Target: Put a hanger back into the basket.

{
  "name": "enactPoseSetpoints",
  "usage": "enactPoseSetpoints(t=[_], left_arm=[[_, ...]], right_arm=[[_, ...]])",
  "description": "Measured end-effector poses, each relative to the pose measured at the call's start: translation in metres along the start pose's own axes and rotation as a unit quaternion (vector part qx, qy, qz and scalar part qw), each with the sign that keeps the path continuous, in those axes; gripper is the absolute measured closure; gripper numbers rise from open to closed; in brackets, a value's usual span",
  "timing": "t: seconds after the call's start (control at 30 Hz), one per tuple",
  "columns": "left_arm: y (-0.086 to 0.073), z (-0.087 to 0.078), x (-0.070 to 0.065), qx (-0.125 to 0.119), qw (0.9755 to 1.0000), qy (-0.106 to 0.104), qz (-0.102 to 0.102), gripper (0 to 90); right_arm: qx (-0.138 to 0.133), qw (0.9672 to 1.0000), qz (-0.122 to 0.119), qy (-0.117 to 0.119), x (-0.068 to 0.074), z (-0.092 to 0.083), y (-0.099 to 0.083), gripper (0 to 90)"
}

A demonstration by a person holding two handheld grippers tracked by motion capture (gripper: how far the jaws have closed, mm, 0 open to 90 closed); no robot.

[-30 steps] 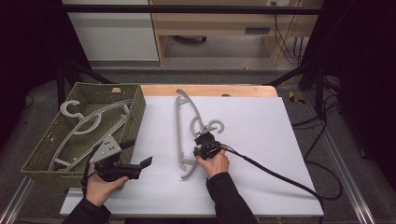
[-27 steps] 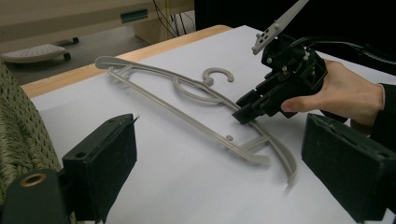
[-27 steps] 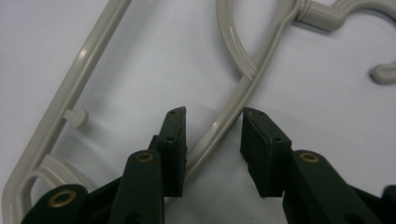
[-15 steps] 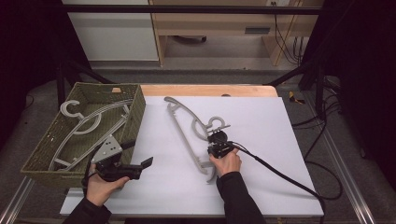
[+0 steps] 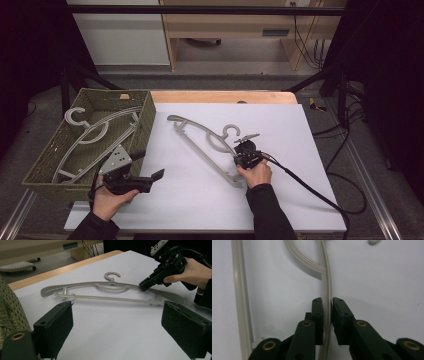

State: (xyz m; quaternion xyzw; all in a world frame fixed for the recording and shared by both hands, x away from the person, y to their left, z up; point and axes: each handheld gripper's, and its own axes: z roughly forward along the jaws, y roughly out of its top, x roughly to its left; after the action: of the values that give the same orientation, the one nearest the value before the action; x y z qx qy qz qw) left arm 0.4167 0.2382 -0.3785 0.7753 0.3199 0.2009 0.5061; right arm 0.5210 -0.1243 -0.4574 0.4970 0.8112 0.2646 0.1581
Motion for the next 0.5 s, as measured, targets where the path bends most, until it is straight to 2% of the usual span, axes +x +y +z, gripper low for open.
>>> enactPoseSetpoints(t=[0.07,0.17,0.33,0.5], left_arm=[[0.000,-0.001,0.000,0.001,1.0000,0.000,0.003,10.1],[0.001,-0.001,0.000,-0.001,1.0000,-0.002,0.002,10.1],[0.001,-0.001,0.000,0.005,1.0000,-0.005,0.003,9.4],[0.001,-0.001,0.001,0.006,1.0000,-0.005,0.002,9.3]], right_arm=[[-0.003,1.0000,0.001,0.008,-0.003,-0.005,0.005,69.4],[0.004,0.9999,-0.014,0.000,-0.006,-0.009,0.013,64.2],[0.033,0.9990,-0.019,0.021,-0.006,-0.001,0.020,63.1],[0.061,0.9978,-0.023,0.013,-0.005,0.010,0.020,67.2]])
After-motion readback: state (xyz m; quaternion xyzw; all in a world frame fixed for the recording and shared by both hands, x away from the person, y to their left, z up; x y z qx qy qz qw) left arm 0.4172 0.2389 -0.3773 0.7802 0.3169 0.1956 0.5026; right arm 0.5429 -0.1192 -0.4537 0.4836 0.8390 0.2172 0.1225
